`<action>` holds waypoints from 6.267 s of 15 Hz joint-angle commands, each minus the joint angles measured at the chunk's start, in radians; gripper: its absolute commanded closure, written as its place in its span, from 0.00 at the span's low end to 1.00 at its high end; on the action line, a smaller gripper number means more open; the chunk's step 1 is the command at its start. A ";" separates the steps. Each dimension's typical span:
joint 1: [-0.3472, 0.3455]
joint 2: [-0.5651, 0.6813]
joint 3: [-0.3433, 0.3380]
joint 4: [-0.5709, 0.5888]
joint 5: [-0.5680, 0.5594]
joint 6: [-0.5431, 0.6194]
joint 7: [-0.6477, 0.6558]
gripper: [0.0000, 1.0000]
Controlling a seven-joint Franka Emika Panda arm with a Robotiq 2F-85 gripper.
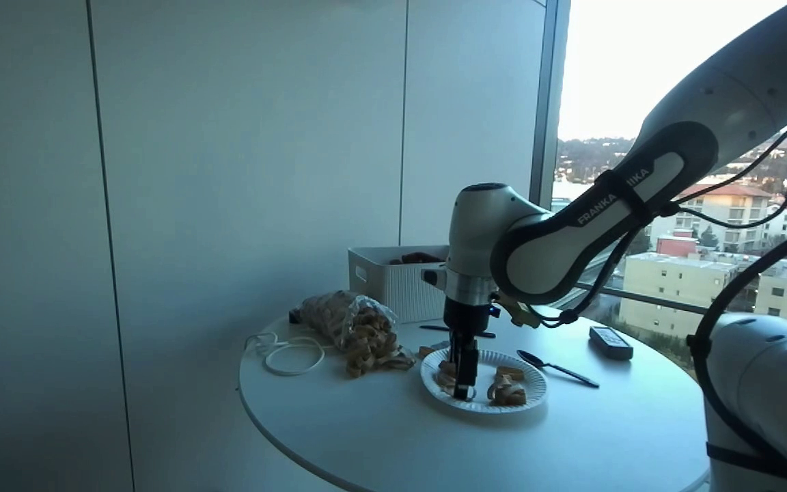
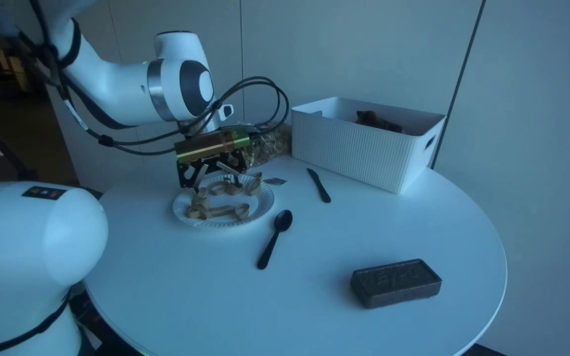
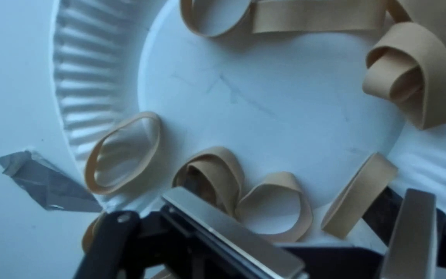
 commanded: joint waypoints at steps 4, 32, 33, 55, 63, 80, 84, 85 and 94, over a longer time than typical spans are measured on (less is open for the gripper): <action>0.094 -0.005 -0.143 0.003 -0.014 0.109 -0.085 0.29; 0.274 -0.190 -0.200 0.009 -0.703 0.269 0.285 0.94; 0.251 -0.181 -0.184 0.009 -0.766 0.288 0.348 0.94; 0.317 0.131 -0.168 0.223 -0.766 0.243 0.623 0.28; -0.312 -0.014 0.451 0.068 -0.410 0.122 0.594 0.00; -0.176 -0.135 0.239 0.003 0.055 -0.209 0.349 0.00; -0.166 -0.148 0.173 0.005 0.070 -0.266 0.376 0.00; -0.161 -0.143 0.158 0.005 0.071 -0.270 0.379 0.00; -0.056 -0.080 0.025 0.001 0.064 -0.236 0.381 0.00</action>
